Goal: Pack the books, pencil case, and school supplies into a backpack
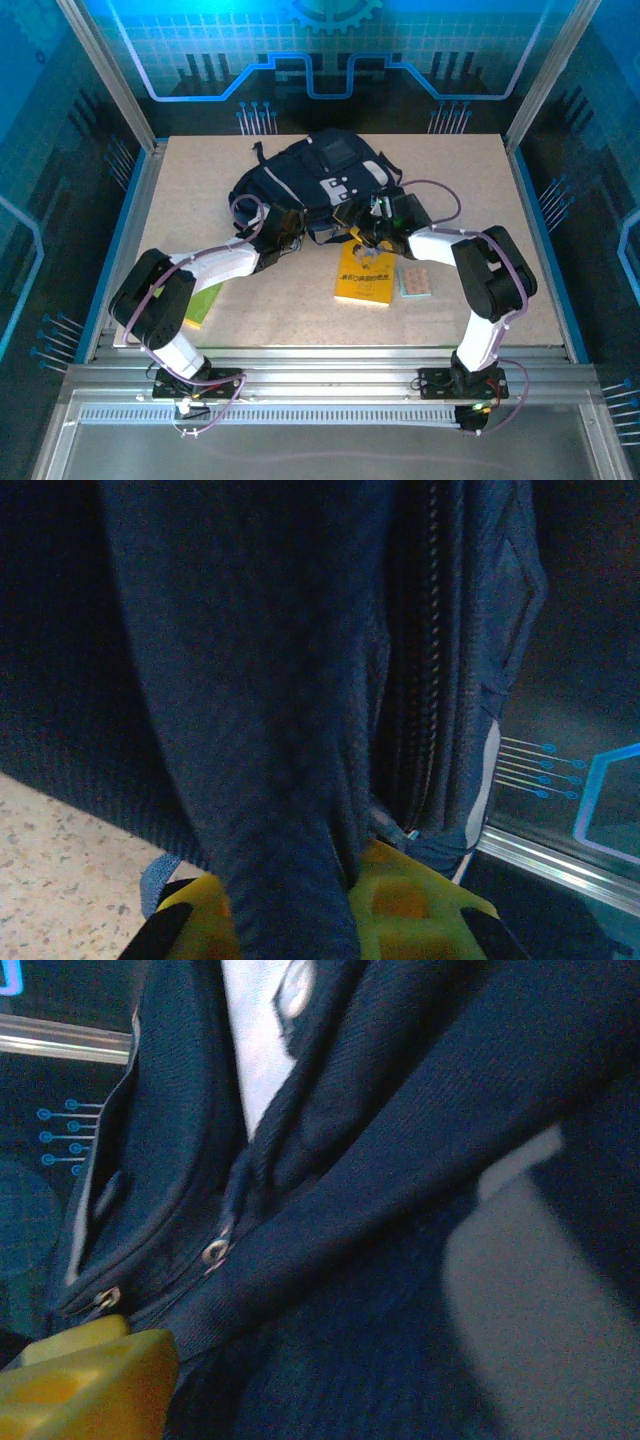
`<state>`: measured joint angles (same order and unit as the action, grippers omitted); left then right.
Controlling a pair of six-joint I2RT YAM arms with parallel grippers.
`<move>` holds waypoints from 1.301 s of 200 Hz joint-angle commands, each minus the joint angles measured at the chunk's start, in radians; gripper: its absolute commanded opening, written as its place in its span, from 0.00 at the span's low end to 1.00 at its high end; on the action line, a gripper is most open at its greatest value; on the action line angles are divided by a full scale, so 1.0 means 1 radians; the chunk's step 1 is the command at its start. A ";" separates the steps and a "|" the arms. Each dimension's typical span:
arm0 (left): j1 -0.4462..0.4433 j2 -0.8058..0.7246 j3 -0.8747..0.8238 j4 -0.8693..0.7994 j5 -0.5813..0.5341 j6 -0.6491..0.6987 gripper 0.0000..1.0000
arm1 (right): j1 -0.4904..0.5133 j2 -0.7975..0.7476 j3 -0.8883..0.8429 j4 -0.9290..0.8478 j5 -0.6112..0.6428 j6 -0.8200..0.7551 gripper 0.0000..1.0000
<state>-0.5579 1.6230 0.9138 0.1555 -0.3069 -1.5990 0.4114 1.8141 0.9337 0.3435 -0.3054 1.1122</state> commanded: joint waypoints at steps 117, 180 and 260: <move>0.138 -0.041 0.112 -0.005 0.283 0.780 0.26 | -0.014 -0.094 0.258 -0.301 0.065 0.110 0.00; 0.016 -0.202 0.044 -0.103 0.505 1.088 0.42 | 0.001 -0.111 0.297 -0.348 0.118 0.305 0.00; -0.014 -0.088 0.053 -0.011 0.591 1.138 0.46 | -0.001 -0.109 0.343 -0.393 0.095 0.337 0.00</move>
<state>-0.5724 1.4807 0.9485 0.1112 0.2504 -0.5159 0.4099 1.7149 1.2201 -0.0818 -0.2058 1.4075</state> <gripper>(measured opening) 0.463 0.075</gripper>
